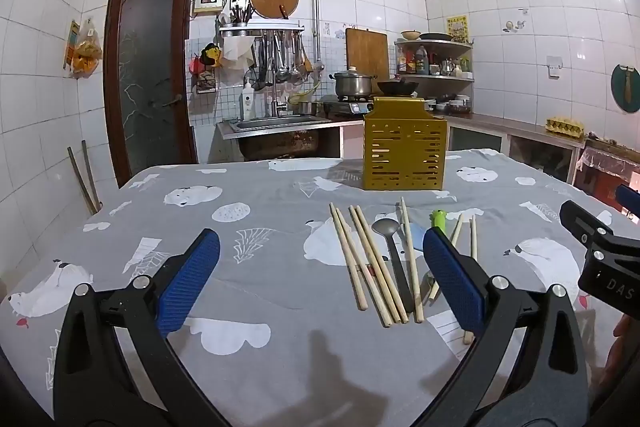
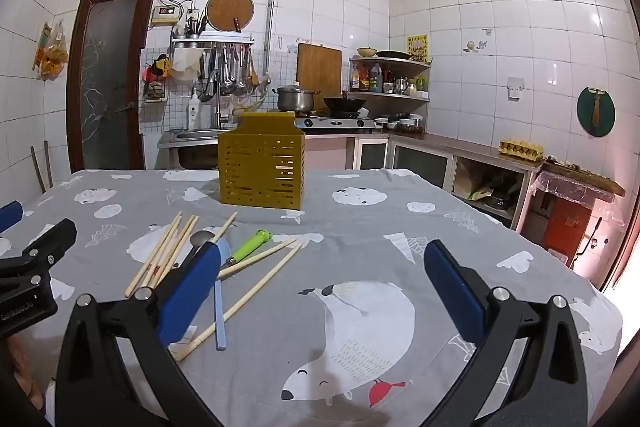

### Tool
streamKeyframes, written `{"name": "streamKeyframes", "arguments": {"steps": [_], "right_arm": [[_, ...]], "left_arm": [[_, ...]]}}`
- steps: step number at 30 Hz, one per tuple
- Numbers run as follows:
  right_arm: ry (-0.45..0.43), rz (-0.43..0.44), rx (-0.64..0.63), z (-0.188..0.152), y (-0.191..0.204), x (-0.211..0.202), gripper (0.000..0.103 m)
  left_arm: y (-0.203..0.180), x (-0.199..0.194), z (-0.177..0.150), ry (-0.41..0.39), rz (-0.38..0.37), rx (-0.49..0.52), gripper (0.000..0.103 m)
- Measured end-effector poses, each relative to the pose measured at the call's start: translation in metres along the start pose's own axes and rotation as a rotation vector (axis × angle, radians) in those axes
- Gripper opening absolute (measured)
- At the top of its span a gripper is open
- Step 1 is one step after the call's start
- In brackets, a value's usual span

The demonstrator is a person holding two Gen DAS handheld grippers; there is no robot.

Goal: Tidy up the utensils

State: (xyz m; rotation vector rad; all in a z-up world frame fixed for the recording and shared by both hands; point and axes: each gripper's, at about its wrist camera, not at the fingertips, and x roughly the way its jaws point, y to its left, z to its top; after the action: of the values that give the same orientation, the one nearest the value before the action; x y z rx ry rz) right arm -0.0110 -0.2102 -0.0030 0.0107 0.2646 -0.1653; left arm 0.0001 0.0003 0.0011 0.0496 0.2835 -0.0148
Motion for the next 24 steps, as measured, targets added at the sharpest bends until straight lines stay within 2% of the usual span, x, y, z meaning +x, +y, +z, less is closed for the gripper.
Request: {"name": "streamKeyframes", "arguments": {"steps": [24], "right_arm": [[-0.006, -0.006, 0.007, 0.001, -0.0011, -0.0017, 0.099]], "left_arm": [[-0.0007, -0.0036, 0.0015, -0.005, -0.012, -0.012, 0.098]]}}
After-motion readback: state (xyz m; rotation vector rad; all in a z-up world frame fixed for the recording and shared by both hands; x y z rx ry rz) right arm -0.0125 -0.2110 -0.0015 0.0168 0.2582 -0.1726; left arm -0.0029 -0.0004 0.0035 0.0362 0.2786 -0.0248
